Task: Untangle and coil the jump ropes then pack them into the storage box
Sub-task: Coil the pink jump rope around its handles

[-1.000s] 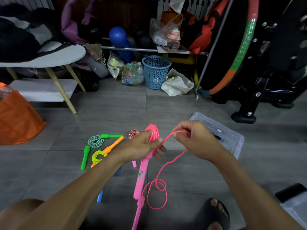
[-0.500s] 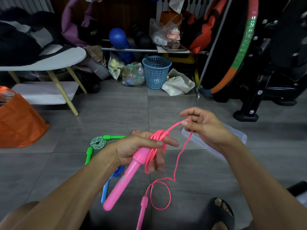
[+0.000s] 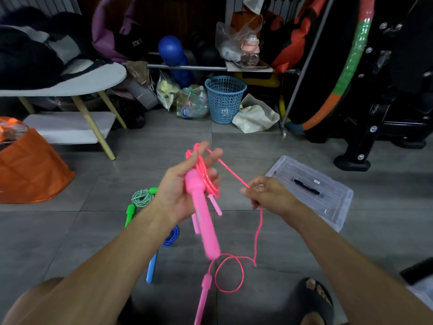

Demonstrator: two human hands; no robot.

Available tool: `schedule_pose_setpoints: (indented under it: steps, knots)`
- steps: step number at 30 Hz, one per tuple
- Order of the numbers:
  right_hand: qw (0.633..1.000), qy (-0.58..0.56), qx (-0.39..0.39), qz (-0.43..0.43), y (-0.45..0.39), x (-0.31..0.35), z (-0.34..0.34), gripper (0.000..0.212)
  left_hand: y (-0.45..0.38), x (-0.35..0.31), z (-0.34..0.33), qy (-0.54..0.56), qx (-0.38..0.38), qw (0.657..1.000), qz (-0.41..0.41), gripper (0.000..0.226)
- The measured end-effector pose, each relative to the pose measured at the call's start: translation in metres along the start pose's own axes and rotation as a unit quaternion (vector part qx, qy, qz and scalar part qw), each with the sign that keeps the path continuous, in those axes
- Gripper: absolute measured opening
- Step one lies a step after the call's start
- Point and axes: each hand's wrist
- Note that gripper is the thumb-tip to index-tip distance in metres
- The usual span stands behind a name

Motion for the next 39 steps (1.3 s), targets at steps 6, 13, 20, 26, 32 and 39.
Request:
schedule_pose_setpoints:
  steps: [6, 13, 20, 26, 32, 39]
  knots:
    - [0.998, -0.056, -0.014, 0.032, 0.002, -0.008, 0.012, 0.014, -0.005, -0.016, 0.011, 0.013, -0.064, 0.996, -0.054, 0.026]
    - [0.931, 0.291, 0.017, 0.218, 0.015, 0.016, -0.003, 0.025, -0.006, -0.012, 0.007, -0.032, -0.073, 0.995, -0.061, 0.033]
    - [0.958, 0.096, 0.21, 0.167, 0.042, 0.032, -0.021, 0.012, -0.014, 0.006, 0.002, -0.286, -0.096, 0.953, -0.036, 0.022]
    - [0.966, 0.112, 0.111, 0.203, 0.046, 0.033, 0.0, 0.025, -0.017, 0.023, 0.014, -0.481, -0.057, 0.873, 0.047, 0.017]
    - [0.964, 0.054, 0.003, 0.259, 0.048, 0.039, 0.009, 0.013, -0.01, 0.031, 0.009, -0.489, 0.04, 0.858, 0.151, 0.031]
    - [0.958, 0.006, -0.08, 0.276, 0.035, 0.037, 0.012, 0.026, 0.005, 0.023, -0.006, -0.429, 0.157, 0.863, 0.216, 0.048]
Point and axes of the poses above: each hand's wrist, its own y-axis away from the middle knuckle, its own z-axis out of the back of the hand, x = y × z, and after that the axes turned 12 degrees about -y, right-handed
